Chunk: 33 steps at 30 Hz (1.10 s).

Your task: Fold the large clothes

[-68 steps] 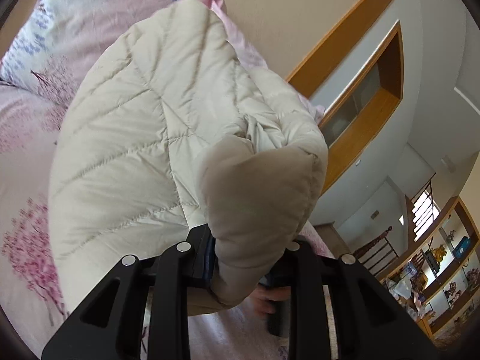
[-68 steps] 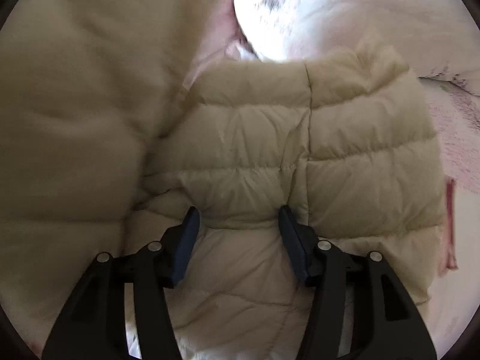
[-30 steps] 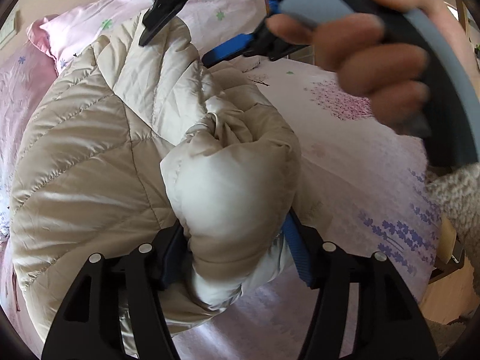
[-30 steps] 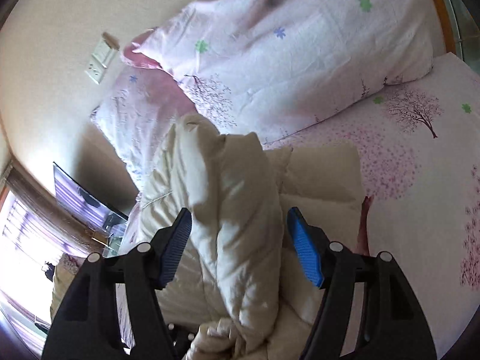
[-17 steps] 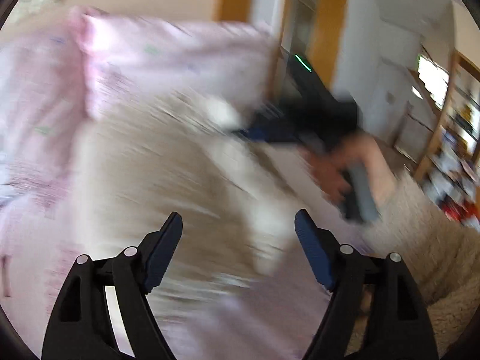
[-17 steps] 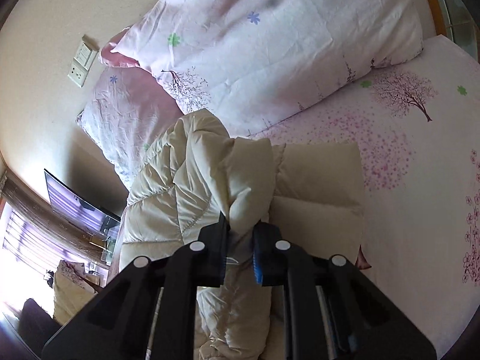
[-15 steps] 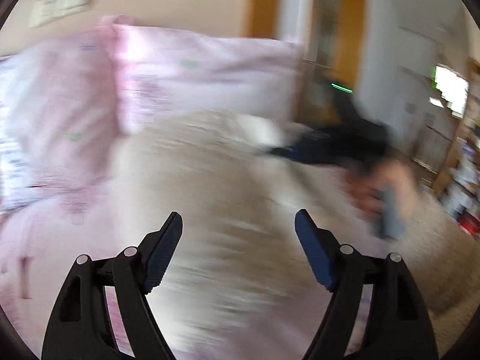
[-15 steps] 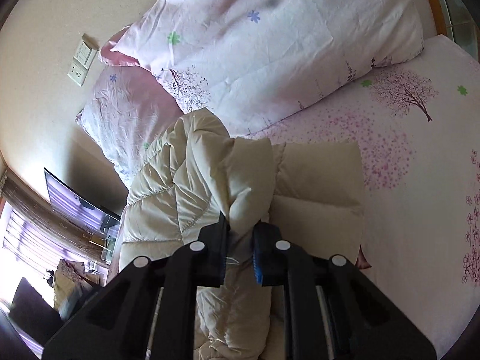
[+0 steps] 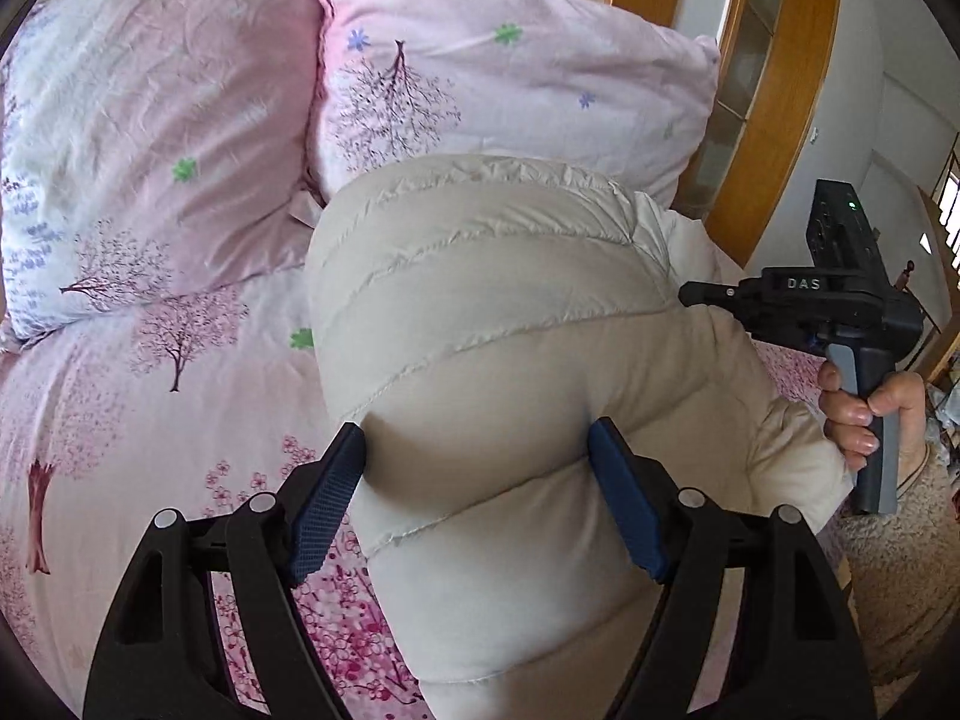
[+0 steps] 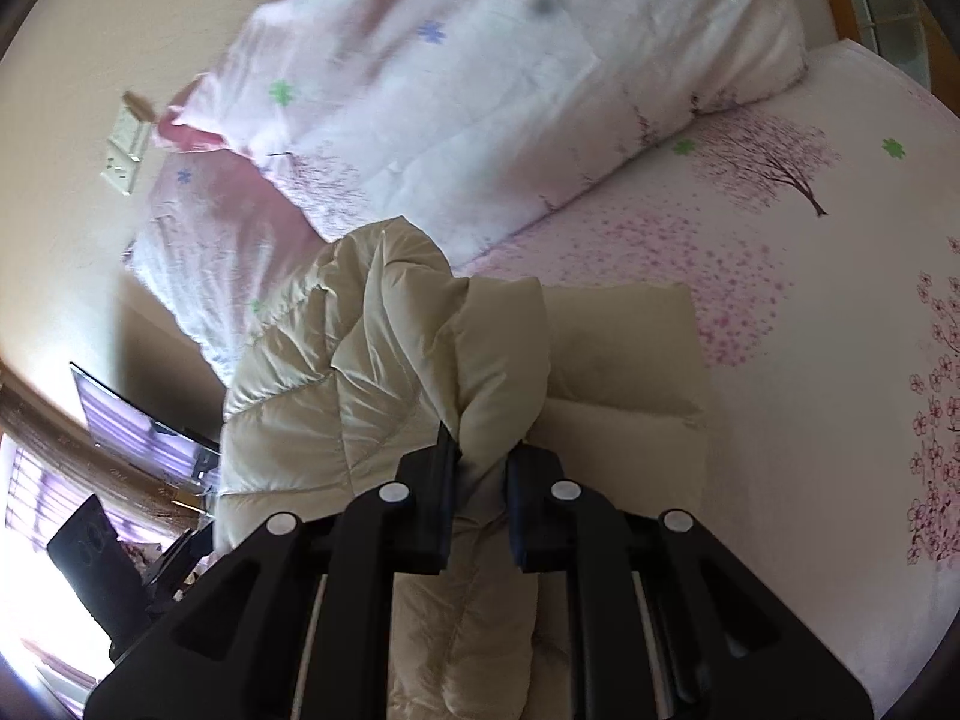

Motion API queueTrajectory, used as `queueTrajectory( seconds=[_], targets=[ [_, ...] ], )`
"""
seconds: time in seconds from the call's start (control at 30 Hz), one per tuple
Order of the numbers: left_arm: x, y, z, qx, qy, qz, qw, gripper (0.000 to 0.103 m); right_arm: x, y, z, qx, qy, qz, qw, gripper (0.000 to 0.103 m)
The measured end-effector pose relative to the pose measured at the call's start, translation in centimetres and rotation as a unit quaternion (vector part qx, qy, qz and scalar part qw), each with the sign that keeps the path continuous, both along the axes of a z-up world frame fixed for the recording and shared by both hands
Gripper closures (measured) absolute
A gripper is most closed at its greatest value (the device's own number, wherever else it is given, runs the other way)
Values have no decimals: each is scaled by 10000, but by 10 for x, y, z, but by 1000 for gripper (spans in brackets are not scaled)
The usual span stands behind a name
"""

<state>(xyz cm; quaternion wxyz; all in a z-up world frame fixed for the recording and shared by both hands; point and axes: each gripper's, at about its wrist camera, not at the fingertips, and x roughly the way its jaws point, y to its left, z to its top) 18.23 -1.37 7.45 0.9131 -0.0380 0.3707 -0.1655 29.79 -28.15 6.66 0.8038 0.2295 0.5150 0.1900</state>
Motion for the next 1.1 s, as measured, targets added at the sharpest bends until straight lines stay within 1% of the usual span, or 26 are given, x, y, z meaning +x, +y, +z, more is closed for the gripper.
queueTrajectory(
  seconds=[0.13,0.2,0.37,0.47,0.63,0.67,0.7,0.73,0.77,0.8,0.87,0.9,0.93,0.97,1.0,1.03,1.1],
  targets=[
    [5,-6,-7,-11,153,-108,9998,26,12,-2,-10,-350,163,-6,9993,88],
    [9,-10,-11,11,241,-135,9996,26,22,-2,-16,-523,314,68,9981,88],
    [18,-22,-19,153,396,-203,9989,25,38,-5,-31,-772,673,175,9946,85],
    [23,-30,-22,286,453,-260,9982,25,40,-15,-42,-684,874,97,9938,85],
    [26,-40,-24,559,398,-407,9968,24,31,-32,-55,-386,963,-155,9945,84],
    [25,-39,-22,527,378,-427,9970,24,27,-34,-55,-346,895,-189,9952,82],
    [24,-36,-19,435,359,-447,9974,24,24,-35,-53,-369,804,-223,9958,76],
    [23,-32,-17,350,352,-455,9977,24,20,-36,-48,-486,689,-267,9961,72],
    [22,-25,-14,198,352,-456,9981,25,17,-37,-43,-606,607,-312,9958,61],
    [22,-21,-12,109,356,-466,9982,25,11,-39,-34,-711,470,-377,9957,56],
    [19,-8,-7,-194,349,-463,9981,25,-8,-46,-10,-721,2,-475,9963,56],
    [18,-4,-5,-280,321,-483,9979,25,-17,-48,1,-681,-240,-517,9960,56],
    [17,-3,-3,-317,296,-498,9978,25,-34,-51,15,-641,-591,-553,9947,56],
    [16,-2,-2,-331,272,-517,9977,25,-45,-49,24,-619,-810,-514,9935,56],
    [15,-4,-1,-320,258,-543,9977,25,-58,-45,33,-586,-1030,-364,9923,56],
    [15,-6,-1,-296,246,-581,9976,25,-69,-38,37,-548,-1140,-179,9918,56],
    [16,-13,-4,-212,278,-625,9974,25,-87,-21,37,-504,-1196,239,9913,56]
  ],
)
